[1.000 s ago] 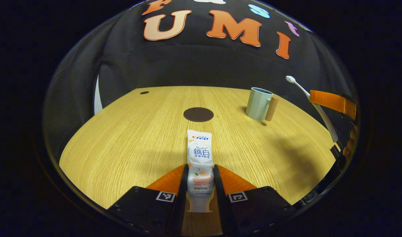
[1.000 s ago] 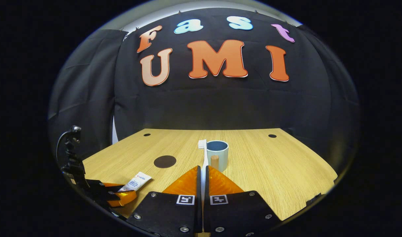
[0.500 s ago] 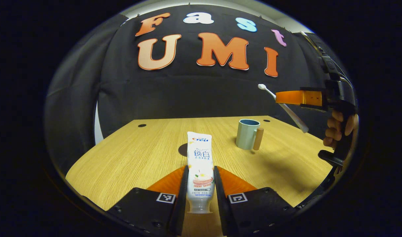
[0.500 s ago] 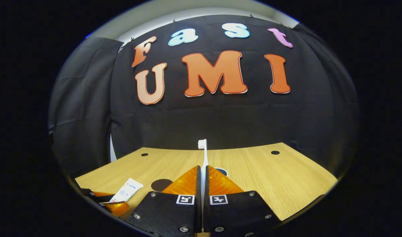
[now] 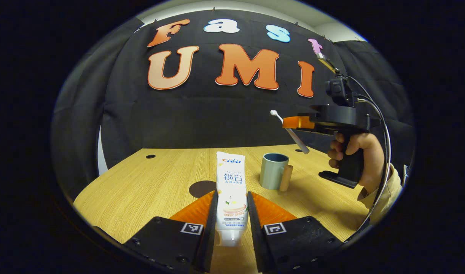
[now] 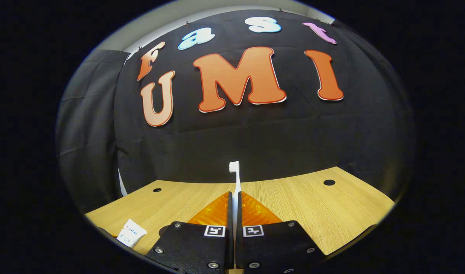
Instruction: Put the toothbrush and toothpaste on the desktop into the cup, then pick up the cup and place it on the coaster on the desktop.
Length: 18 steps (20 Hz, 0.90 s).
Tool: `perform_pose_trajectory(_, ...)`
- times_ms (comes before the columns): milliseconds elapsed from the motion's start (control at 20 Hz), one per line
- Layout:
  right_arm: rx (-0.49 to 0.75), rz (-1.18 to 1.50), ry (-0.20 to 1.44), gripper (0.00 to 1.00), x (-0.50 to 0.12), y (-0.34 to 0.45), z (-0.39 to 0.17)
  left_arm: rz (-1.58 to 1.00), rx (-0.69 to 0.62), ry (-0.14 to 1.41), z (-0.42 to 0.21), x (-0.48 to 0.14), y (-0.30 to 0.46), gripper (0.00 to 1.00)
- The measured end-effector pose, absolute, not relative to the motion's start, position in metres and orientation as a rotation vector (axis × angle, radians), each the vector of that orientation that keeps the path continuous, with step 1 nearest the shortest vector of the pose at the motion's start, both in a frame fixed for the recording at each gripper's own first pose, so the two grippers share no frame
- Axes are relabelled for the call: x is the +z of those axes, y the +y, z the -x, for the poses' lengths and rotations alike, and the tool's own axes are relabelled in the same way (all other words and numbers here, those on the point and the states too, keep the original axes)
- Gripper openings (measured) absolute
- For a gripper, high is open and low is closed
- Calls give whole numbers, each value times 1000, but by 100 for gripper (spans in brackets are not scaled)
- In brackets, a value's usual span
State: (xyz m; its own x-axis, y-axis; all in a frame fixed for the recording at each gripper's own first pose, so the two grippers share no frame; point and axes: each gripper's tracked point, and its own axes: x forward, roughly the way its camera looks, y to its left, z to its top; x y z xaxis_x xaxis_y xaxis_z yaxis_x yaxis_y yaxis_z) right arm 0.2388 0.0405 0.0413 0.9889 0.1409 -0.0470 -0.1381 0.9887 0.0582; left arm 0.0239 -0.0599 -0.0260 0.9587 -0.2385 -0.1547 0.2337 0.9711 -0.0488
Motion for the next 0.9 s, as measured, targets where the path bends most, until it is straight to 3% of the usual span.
perform_pose_trajectory(350,158,-53,40,2,27,48,-287,33,-227,156,-27,-22,-60,43)
perform_pose_trajectory(900,158,-75,69,6,16,47,-290,42,-234,159,-26,-21,-67,43)
